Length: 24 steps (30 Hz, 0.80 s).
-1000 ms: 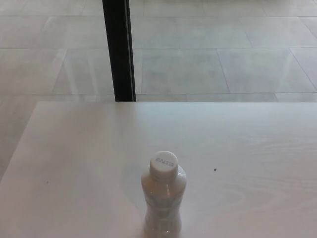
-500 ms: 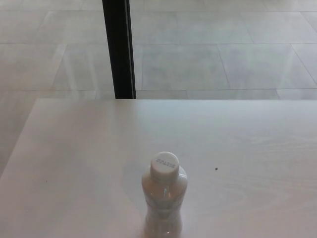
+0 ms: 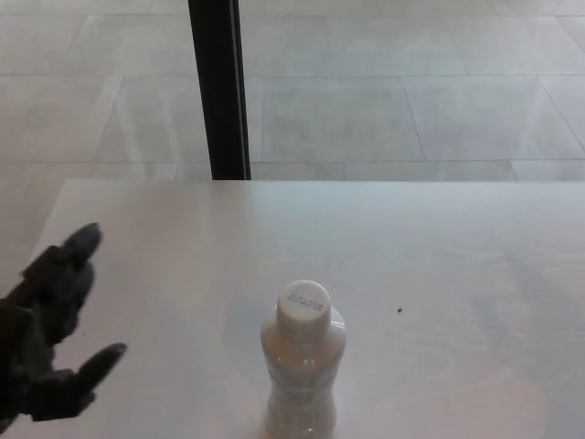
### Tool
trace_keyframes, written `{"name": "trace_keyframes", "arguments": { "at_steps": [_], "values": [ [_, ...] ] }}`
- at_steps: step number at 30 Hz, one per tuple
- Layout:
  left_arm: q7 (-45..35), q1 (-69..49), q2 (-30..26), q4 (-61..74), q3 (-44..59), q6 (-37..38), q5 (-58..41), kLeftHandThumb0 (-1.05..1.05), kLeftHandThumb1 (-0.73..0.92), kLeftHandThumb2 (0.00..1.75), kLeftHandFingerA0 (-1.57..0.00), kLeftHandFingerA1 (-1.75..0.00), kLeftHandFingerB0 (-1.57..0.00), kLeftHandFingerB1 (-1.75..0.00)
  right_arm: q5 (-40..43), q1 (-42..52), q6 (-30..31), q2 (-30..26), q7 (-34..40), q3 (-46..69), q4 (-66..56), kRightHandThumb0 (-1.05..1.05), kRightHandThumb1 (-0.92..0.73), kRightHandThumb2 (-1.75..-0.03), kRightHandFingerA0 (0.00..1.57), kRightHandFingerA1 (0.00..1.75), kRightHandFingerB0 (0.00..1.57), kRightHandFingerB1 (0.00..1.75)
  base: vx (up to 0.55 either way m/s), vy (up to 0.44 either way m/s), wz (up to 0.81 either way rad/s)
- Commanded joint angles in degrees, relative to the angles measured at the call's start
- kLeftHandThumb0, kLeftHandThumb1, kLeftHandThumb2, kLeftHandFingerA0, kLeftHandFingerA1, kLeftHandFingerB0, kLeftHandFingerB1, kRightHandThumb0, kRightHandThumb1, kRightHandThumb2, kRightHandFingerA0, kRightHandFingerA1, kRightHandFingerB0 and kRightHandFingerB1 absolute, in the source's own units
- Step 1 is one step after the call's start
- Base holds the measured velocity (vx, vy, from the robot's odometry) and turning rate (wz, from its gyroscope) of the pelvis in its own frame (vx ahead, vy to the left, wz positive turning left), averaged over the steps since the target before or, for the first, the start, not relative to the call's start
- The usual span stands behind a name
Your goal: The robot uses its left hand to to lift the bottle kept on the middle of the desk and tilts it towards its right hand. It then uses its right hand to rotate its cap to open it and places the bottle and cap back on the desk
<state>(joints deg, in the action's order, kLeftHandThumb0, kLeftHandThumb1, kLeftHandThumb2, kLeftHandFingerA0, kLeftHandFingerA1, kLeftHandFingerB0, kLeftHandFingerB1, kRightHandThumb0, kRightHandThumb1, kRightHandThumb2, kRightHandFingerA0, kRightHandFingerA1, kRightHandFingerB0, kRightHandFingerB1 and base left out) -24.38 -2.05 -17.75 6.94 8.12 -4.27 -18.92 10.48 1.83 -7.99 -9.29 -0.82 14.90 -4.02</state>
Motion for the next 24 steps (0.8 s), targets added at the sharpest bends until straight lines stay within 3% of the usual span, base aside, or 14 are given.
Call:
{"name": "trace_keyframes", "arguments": {
  "at_steps": [1, 2, 3, 4, 6, 7, 8, 9, 12, 13, 24],
  "values": [
    [-1.1, -0.5, -1.3, 2.3, -2.8, -6.1, 0.2, -0.98, 0.40, 0.83, 0.00, 0.00, 0.00, -0.04, 0.4, 0.5, 6.1, 0.7, 0.5, -1.0, -2.5, -0.73, -0.81, -0.64, 0.25, 0.44, 0.31, 0.31, 0.00, 0.000, 0.00],
    [-1.5, -0.4, -1.8, 2.2, -3.3, -6.2, 0.6, -0.90, 0.50, 0.95, 0.00, -0.11, 0.00, 0.00, 0.9, 0.1, 6.8, 1.0, 0.5, -1.1, -2.7, -0.73, -0.81, -0.65, 0.25, 0.45, 0.32, 0.31, 0.00, 0.000, 0.00],
    [-2.1, -0.3, -2.1, 2.2, -3.7, -7.2, 0.1, -0.90, 0.51, 0.95, 0.00, -0.11, 0.00, 0.00, 1.1, -0.1, 7.2, 1.1, 0.6, -1.0, -2.9, -0.71, -0.82, -0.65, 0.27, 0.46, 0.35, 0.32, 0.00, 0.000, 0.00],
    [-2.8, -0.2, -2.4, 1.9, -4.0, -6.9, 0.1, -0.90, 0.51, 0.95, 0.00, -0.12, 0.00, 0.00, 1.0, -0.2, 7.5, 1.1, 0.6, -0.9, -3.0, -0.73, -0.66, -1.04, 0.22, 0.54, 0.31, 0.50, 0.00, 0.000, 0.00],
    [-3.6, 0.0, -2.8, 1.2, -4.4, -6.0, 0.3, -0.90, 0.51, 0.95, 0.00, -0.11, 0.00, 0.00, 0.1, -0.7, 7.9, 0.9, 0.9, -1.0, -3.0, -0.75, -0.68, -1.05, 0.25, 0.55, 0.31, 0.49, 0.00, 0.000, 0.00],
    [-3.7, 0.0, -3.1, 1.0, -4.9, -4.9, 1.4, -0.98, 0.48, 0.77, 0.00, 0.00, 0.00, -0.04, 0.1, -0.7, 8.2, 0.9, 0.9, -1.0, -3.1, -0.74, -0.67, -1.05, 0.28, 0.56, 0.32, 0.50, 0.00, 0.000, 0.00],
    [-4.0, 0.1, -3.1, 0.8, -5.3, -4.6, 1.4, -0.99, 0.47, 0.76, 0.00, 0.00, 0.00, -0.04, 0.2, -1.0, 8.6, 0.8, 0.9, -0.9, -3.3, -0.74, -0.67, -1.04, 0.29, 0.56, 0.32, 0.50, 0.00, 0.000, 0.00],
    [-4.2, -0.1, -3.1, 0.6, -5.7, -4.0, 1.7, -1.01, 0.55, 0.58, 0.00, 0.00, 0.00, -0.02, 0.3, -1.3, 8.8, 1.0, 1.0, -0.8, -3.3, -0.72, -0.66, -1.04, 0.32, 0.58, 0.33, 0.50, 0.00, 0.000, 0.00],
    [-3.6, -0.6, -3.8, 1.3, -7.7, -2.7, 4.7, -1.02, 0.54, 0.61, 0.00, 0.00, 0.00, -0.08, 1.3, -1.6, 9.4, 1.8, 1.1, -0.5, -3.7, -0.67, -0.64, -1.03, 0.38, 0.65, 0.30, 0.50, 0.00, 0.000, 0.00],
    [-3.6, -0.7, -4.3, 2.1, -8.8, -3.2, 5.6, -1.02, 0.54, 0.58, 0.00, 0.00, 0.00, 0.00, 1.2, -1.8, 9.8, 2.0, 1.4, -0.4, -3.9, -0.67, -0.78, -0.64, 0.38, 0.62, 0.43, 0.36, 0.00, 0.000, 0.00],
    [1.1, 1.1, 0.1, 3.5, -15.2, -3.1, 11.2, -1.01, 0.47, 0.59, 0.00, 0.00, 0.00, 0.00, 0.0, -2.8, 10.9, 3.2, 2.6, -0.2, -4.5, -0.64, -0.78, -0.64, 0.40, 0.72, 0.45, 0.36, 0.00, 0.000, 0.00]
  ]
}}
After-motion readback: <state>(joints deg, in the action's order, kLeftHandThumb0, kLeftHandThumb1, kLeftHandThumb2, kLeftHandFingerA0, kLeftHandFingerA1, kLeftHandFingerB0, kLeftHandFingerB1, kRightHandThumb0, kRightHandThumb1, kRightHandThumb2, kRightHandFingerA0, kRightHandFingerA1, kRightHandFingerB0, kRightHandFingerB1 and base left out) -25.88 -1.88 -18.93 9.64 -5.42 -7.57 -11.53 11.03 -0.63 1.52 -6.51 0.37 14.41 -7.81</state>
